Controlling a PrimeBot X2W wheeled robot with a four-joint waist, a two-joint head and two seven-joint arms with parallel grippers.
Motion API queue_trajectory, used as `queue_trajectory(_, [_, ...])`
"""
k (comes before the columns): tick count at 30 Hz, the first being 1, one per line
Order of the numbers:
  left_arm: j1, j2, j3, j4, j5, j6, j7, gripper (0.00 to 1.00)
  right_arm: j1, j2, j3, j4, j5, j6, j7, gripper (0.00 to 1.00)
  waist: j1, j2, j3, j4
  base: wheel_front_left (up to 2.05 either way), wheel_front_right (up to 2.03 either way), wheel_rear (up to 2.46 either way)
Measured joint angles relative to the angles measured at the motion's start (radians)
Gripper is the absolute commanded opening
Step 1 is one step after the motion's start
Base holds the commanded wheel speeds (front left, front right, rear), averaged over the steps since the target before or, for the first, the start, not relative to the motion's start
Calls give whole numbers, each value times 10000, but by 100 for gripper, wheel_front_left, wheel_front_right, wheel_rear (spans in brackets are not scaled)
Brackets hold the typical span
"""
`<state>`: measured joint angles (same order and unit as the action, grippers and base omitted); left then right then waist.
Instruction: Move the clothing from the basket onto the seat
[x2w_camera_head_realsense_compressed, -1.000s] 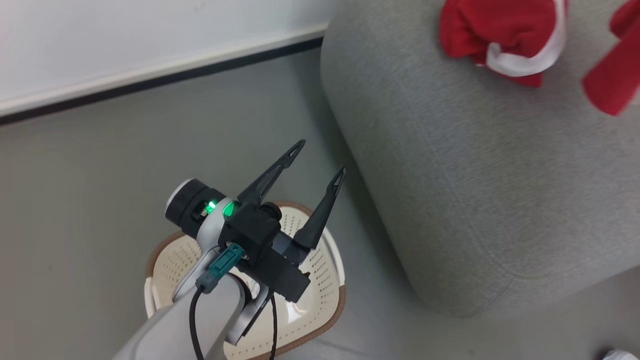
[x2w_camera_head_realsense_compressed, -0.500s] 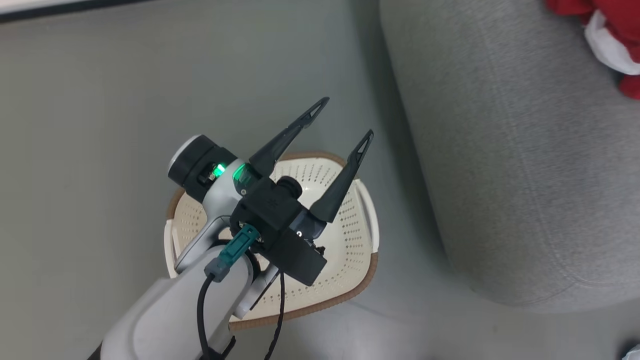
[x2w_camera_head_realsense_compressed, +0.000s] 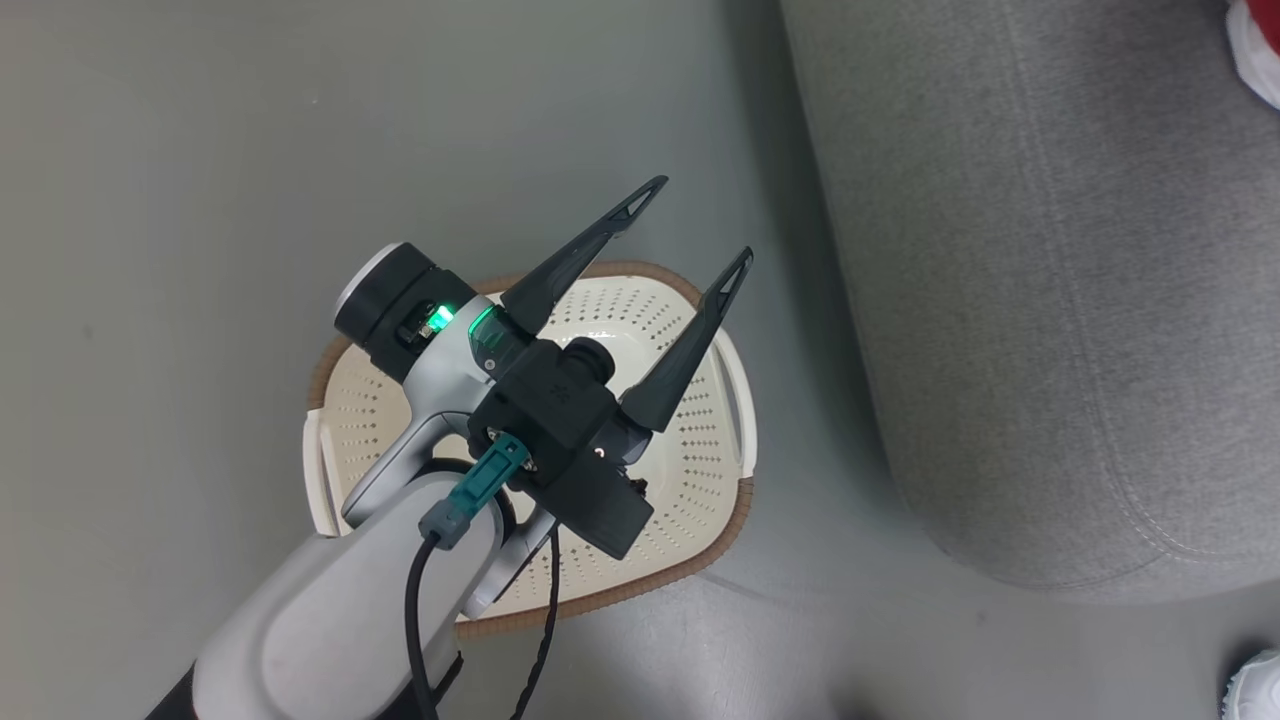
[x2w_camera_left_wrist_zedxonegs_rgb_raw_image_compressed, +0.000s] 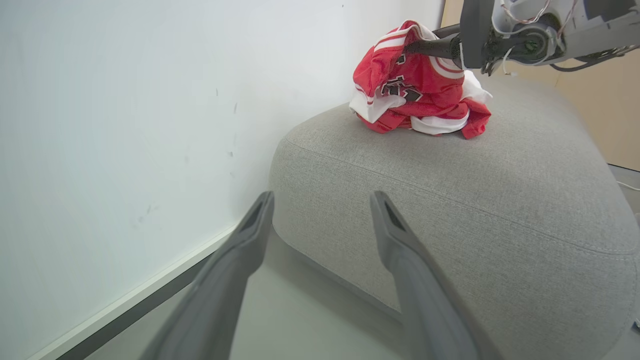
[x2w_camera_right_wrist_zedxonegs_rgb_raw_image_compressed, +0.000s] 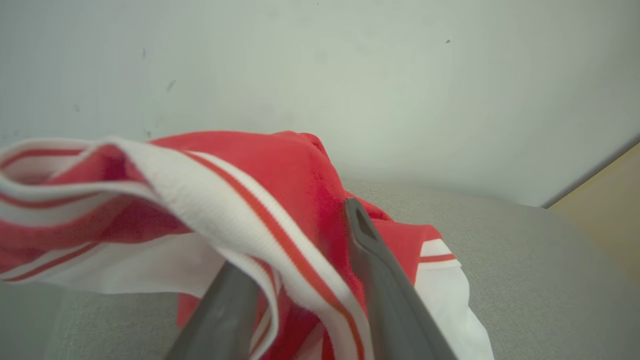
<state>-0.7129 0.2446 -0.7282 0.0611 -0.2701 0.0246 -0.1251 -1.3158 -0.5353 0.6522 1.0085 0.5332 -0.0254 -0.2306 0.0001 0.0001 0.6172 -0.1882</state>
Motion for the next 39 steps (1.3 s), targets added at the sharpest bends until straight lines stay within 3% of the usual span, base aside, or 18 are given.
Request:
queue_trajectory(12, [369, 105, 38, 792, -148, -73, -259, 100, 1133, 846, 173, 309, 17, 378, -186, 100, -1, 0, -765, -664, 0, 0, 0])
queue_trajectory(24, [1197, -8, 178, 1342, -596, 19, -642, 100, 2490, 980, 121, 31, 215, 786, -188, 100, -2, -1, -2068, -1202, 0, 0, 0])
queue_trajectory(34, [1817, -313, 527, 1887, -1166, 169, -899, 100, 3291, 997, 19, -767, 207, 871, -232, 100, -3, -3, -3399, -1297, 0, 0, 0])
queue_trajectory(39, [2278, -320, 786, 2242, -1528, 299, -974, 100, 4033, 1112, -199, -1097, 230, 679, -234, 100, -3, -4, -4029, -1079, 0, 0, 0])
